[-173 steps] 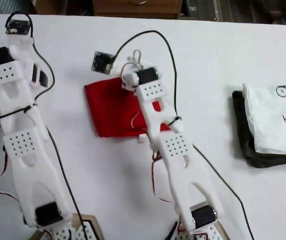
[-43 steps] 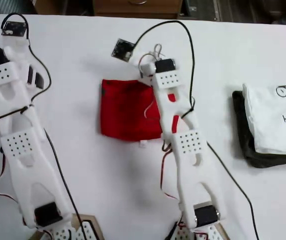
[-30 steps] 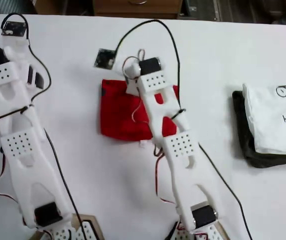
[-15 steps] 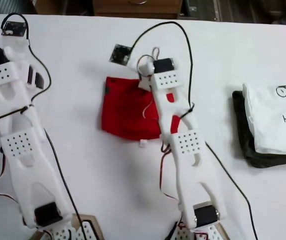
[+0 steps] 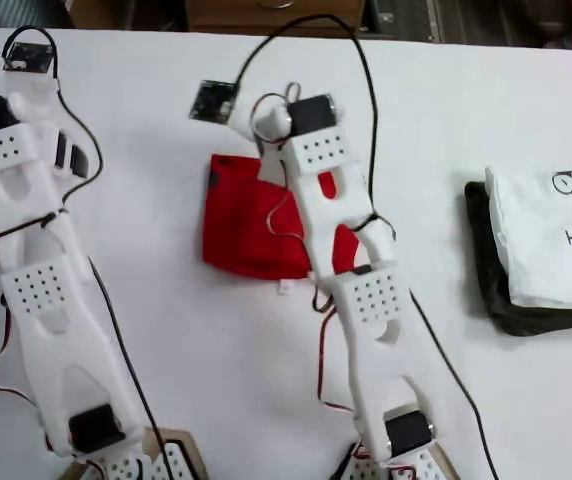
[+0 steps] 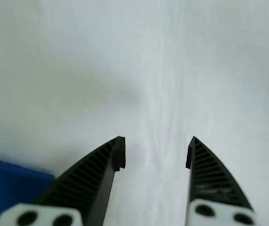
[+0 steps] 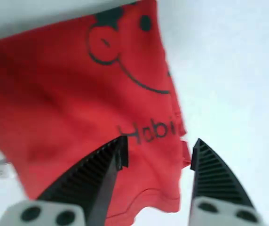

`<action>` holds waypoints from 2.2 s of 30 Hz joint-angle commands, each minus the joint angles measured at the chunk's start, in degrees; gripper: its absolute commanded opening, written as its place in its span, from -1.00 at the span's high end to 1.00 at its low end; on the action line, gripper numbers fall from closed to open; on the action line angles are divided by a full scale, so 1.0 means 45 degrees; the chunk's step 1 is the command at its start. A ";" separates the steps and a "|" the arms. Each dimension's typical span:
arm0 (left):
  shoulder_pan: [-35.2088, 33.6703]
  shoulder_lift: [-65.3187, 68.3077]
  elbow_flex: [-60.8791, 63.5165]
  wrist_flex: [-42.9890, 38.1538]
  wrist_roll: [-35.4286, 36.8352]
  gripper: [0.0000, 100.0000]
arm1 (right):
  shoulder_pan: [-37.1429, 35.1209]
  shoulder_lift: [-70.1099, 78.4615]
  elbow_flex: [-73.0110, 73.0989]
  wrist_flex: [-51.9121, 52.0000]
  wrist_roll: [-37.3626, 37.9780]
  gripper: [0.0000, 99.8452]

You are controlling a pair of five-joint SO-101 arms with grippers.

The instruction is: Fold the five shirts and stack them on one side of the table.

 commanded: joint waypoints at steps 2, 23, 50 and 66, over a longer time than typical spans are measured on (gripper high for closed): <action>-0.0020 -0.0996 -0.0479 0.0137 -0.0078 0.54 | -0.0576 -0.3937 0.3790 0.0049 -0.0410 0.55; -0.0059 -0.0899 -0.0479 0.0137 -0.0098 0.54 | -0.2315 -0.9797 1.7700 -0.6339 -0.0508 0.48; -0.0078 -0.0938 -0.0479 0.0195 -0.0078 0.54 | -0.1651 -0.6632 1.7446 -0.8469 -0.0469 0.45; -0.0098 -0.1016 -0.0498 0.0176 -0.0098 0.54 | -0.0908 -0.4210 1.3734 -0.7179 0.0020 0.97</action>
